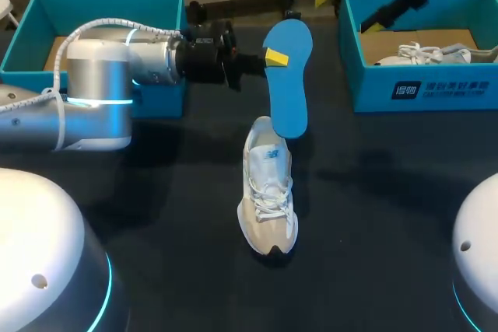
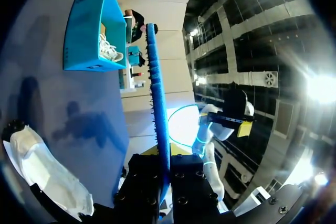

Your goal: Take the shoe out of the shoebox, open the shoe tongue, remove and reinsert the insole, then place the shoe into the shoebox

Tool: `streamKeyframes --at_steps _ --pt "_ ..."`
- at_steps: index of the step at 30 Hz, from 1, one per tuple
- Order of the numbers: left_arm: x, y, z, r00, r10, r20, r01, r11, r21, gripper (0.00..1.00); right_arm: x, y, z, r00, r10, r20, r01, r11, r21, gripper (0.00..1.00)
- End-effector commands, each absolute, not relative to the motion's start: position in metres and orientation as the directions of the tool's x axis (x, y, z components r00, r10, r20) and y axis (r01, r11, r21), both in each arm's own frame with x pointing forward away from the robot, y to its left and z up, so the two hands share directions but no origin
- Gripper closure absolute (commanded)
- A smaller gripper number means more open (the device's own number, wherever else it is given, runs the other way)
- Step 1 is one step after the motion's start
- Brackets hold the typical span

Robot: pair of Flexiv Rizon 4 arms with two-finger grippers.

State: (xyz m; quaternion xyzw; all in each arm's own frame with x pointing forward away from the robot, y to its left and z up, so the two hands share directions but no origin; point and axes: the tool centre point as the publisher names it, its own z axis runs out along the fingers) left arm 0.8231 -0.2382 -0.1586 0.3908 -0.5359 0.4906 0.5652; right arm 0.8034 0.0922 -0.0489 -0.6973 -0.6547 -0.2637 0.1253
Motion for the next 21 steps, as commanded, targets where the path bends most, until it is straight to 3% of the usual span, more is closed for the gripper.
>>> streamKeyframes --at_steps 1,21 --pt "0.822 -0.238 -0.159 -0.057 0.135 0.989 -0.974 0.212 -0.085 1.0 0.809 0.102 -0.047 0.05 0.951 0.305 0.981 -0.104 0.163 0.0" --pt "0.822 -0.238 -0.159 -0.057 0.135 0.989 -0.974 0.212 -0.085 1.0 0.815 0.128 -0.051 0.032 0.991 0.132 0.984 -0.055 0.169 0.0"
